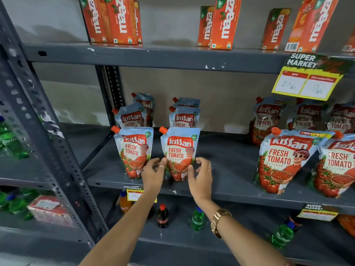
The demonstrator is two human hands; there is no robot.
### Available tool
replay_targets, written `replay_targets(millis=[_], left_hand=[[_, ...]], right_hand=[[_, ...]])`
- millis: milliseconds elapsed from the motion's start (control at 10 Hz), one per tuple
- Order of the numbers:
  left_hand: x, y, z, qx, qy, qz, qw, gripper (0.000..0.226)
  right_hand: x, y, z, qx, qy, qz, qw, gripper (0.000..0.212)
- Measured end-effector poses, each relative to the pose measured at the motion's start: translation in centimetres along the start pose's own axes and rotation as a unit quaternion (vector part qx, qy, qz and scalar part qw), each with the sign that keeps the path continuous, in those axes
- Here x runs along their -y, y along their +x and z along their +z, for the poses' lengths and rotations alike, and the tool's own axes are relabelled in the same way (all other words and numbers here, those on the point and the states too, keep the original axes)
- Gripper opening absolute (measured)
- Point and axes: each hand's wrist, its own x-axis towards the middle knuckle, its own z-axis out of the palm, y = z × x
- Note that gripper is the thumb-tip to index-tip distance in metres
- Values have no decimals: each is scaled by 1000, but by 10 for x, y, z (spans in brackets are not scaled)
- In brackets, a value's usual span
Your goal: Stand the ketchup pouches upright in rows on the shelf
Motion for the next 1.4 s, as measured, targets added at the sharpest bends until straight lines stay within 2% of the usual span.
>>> replay_targets(millis=[100,300,400,500,600,700,800,900,1100,1200,1400], left_hand=[[1,6,-22,-107,15,16,994,34],[8,24,-53,-168,46,20,984,32],[8,30,-63,-171,40,8,984,28],[12,36,-74,-155,42,-7,987,38],[20,48,-90,-89,42,-43,994,62],[22,52,-95,-54,21,-56,997,63],[21,56,-100,-41,15,-48,998,45],[23,63,-107,-49,0,-51,998,38],[27,80,-123,-31,-40,-59,997,43],[30,86,-128,-46,-55,-64,995,37],[30,83,-125,-58,-45,-53,996,35]], right_hand=[[14,-4,11,1,7,-68,998,16],[36,-7,44,70,43,-77,994,19],[44,-8,55,94,44,-68,992,25],[51,-8,65,129,44,-47,990,33],[60,-4,85,203,29,20,979,49],[65,-3,99,230,27,62,971,48],[70,-2,112,230,26,83,969,40],[72,-1,121,242,23,79,967,38],[78,5,146,281,37,63,957,32],[78,9,155,297,52,65,951,32],[74,9,159,282,46,60,956,37]])
